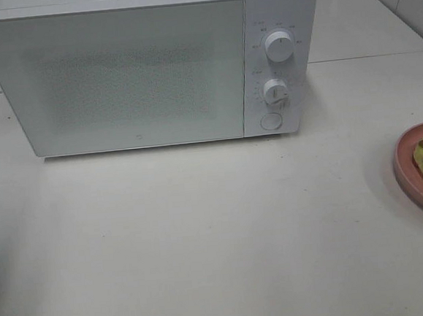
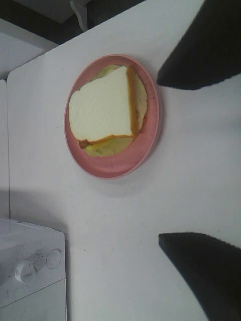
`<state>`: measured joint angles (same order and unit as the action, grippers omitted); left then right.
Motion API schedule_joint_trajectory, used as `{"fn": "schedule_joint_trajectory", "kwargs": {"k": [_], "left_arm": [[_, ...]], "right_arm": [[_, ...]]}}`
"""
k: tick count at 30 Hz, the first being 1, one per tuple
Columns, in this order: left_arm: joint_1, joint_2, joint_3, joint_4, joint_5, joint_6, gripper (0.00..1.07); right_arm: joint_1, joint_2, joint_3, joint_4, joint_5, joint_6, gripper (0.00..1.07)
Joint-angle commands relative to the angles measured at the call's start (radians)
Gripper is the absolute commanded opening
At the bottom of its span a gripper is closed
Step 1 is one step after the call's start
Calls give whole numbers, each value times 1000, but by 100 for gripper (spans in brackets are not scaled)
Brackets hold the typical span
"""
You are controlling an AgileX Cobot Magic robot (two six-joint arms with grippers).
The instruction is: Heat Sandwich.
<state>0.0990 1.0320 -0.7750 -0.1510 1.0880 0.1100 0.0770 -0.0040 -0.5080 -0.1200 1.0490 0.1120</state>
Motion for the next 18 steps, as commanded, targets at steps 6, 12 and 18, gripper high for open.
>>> {"fn": "schedule_joint_trajectory", "kwargs": {"k": [6, 12, 18], "left_arm": [[2, -233, 154, 12, -25, -4, 98], [2, -465, 256, 21, -66, -4, 98], [1, -622, 278, 29, -49, -4, 98]], "right_arm": [[-8, -26, 2, 0, -10, -8, 75], [-8, -26, 2, 0, -10, -8, 75], [-8, -26, 2, 0, -10, -8, 75]]}}
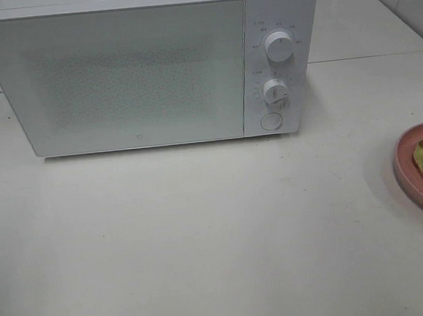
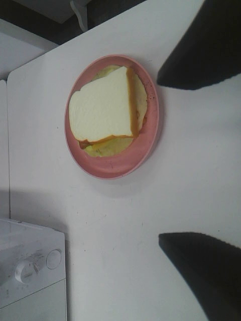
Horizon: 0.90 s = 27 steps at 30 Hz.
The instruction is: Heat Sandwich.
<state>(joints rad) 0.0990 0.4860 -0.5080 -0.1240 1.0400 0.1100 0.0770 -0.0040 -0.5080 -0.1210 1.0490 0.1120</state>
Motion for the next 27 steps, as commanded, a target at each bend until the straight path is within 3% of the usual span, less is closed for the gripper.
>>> {"fn": "schedule_joint_trajectory", "kwargs": {"k": [1, 11, 27], "left_arm": [[1, -101, 11, 2, -1, -4, 98], [1, -368, 11, 3, -2, -4, 98], [1, -517, 11, 18, -2, -6, 98]], "right_arm": [[-8, -26, 2, 1, -10, -8, 75], [-8, -26, 2, 1, -10, -8, 75], [-8, -25, 2, 1, -10, -8, 75]]}}
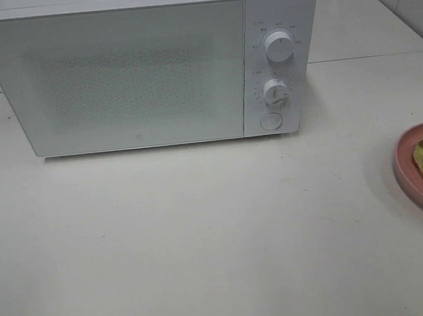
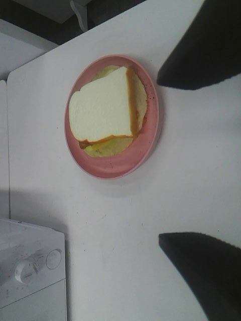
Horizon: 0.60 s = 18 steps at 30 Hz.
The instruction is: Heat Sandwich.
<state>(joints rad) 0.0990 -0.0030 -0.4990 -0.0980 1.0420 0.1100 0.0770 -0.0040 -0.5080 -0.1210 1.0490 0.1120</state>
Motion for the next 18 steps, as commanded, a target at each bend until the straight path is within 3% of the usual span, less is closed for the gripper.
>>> {"fn": "schedule_joint_trajectory", "kwargs": {"k": [1, 18], "left_arm": [[1, -28, 2, -8, -4, -6, 98], [1, -27, 2, -8, -4, -7, 98]], "right_arm": [[-8, -25, 2, 1, -10, -8, 75], [-8, -17, 2, 1, -10, -8, 75]]}}
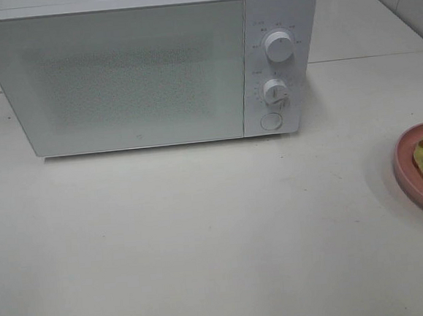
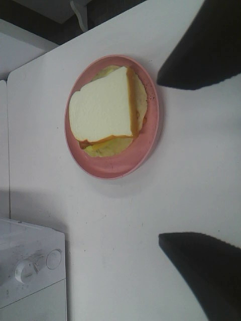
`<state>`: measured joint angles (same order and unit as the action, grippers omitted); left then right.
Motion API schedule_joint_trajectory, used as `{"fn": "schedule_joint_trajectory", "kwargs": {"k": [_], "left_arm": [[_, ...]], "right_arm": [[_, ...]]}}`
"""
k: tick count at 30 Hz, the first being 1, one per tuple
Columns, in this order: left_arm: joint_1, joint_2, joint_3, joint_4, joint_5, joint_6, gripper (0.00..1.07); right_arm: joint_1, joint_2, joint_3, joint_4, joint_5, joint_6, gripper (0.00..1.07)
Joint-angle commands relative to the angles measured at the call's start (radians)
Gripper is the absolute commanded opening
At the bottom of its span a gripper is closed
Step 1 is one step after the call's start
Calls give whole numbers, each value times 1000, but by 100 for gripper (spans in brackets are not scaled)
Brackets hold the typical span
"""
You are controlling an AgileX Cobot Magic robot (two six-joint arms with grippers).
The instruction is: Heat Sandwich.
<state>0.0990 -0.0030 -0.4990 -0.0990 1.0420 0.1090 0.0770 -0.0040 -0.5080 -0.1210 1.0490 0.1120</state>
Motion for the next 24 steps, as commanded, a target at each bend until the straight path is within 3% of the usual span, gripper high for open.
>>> {"fn": "schedule_joint_trajectory", "kwargs": {"k": [1, 24], "left_arm": [[1, -27, 2, -7, -4, -6, 98], [1, -27, 2, -7, -4, -6, 98]], "right_arm": [[-8, -17, 2, 1, -10, -8, 75], [-8, -17, 2, 1, -10, -8, 75]]}}
